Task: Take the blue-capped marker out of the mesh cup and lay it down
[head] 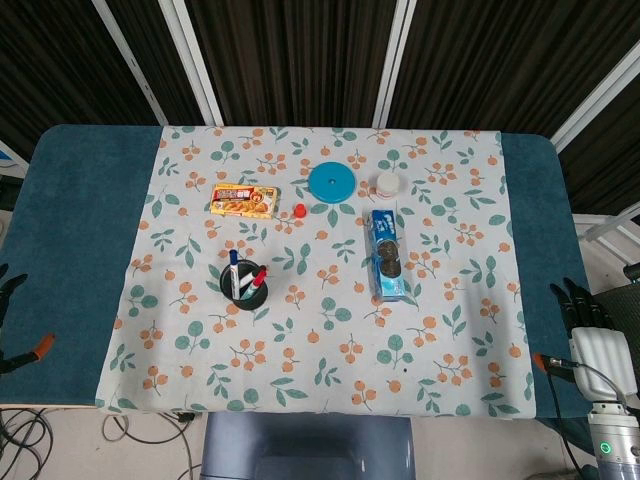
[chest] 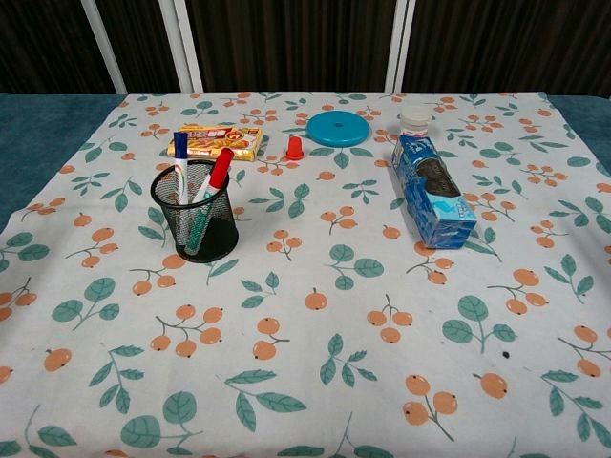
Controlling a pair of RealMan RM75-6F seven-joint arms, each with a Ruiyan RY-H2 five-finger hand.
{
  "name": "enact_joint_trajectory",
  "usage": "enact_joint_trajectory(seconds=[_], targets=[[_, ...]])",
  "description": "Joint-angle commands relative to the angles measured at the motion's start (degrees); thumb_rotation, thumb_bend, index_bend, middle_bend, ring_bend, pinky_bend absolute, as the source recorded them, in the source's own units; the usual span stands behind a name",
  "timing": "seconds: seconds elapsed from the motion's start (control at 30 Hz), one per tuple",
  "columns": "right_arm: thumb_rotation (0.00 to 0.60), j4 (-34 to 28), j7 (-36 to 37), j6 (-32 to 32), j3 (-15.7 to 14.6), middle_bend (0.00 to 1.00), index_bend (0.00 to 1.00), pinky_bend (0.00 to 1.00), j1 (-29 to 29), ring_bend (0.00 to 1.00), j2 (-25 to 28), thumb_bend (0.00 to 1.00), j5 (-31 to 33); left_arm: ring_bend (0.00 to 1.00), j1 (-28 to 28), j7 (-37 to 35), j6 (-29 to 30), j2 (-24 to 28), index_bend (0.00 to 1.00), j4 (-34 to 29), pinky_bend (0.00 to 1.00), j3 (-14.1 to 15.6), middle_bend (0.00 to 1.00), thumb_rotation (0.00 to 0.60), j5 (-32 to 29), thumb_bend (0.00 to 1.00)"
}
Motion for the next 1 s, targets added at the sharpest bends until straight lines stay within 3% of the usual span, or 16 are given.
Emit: enact_joint_trajectory(seconds=[0.03,0.67,1.0], targets=[[0.600,-0.01,0.00,-0.01,0.01,0.01,0.10,0.17,0.00,0.06,-0.01,0.11,0.03,0.00,0.02,0.00,0.01,0.00,0.12,0.02,0.00,-0.01,0.00,0.600,-0.03,0.19],[0.600,-0.09,-0.05,-0.01,0.06,0.01,0.10,0.17,0.02,0.06,-0.02,0.11,0.13,0.00,-0.24,-1.02,-0.75,0.37,0.12,0.47,0.00,0.05,0.00,0.600,0.01,0.19],[0.600,-0.24,-0.71,0.05,0.09,0.01,0.10,0.17,-0.01,0.06,-0.28,0.11,0.34,0.00,-5.97,-6.44,-10.95,5.78,0.13,0.11,0.00,-1.53,0.00,0.600,-1.26,0.19]])
